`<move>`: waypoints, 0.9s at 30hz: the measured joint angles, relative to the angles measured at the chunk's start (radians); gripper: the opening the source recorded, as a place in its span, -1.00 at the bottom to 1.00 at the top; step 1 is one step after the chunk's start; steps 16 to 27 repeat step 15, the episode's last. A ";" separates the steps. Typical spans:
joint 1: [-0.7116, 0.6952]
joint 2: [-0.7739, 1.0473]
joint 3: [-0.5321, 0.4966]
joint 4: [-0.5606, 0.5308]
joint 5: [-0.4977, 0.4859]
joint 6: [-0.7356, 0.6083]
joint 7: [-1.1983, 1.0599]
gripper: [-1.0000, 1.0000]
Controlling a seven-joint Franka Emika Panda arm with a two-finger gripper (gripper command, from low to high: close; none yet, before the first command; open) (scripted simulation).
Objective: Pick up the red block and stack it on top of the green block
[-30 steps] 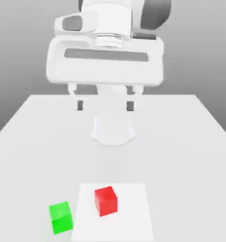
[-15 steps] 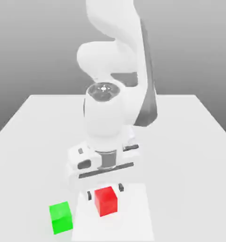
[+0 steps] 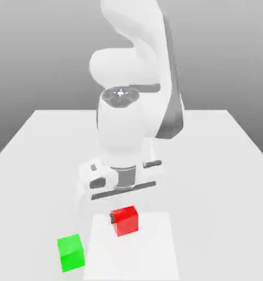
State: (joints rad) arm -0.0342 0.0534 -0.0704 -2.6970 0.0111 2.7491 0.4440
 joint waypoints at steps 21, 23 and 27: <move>-0.125 0.193 -0.053 0.171 0.073 0.019 0.257 1.00; -0.125 0.193 -0.053 0.171 0.073 0.019 0.257 1.00; -0.125 0.193 -0.053 0.171 0.073 0.019 0.257 1.00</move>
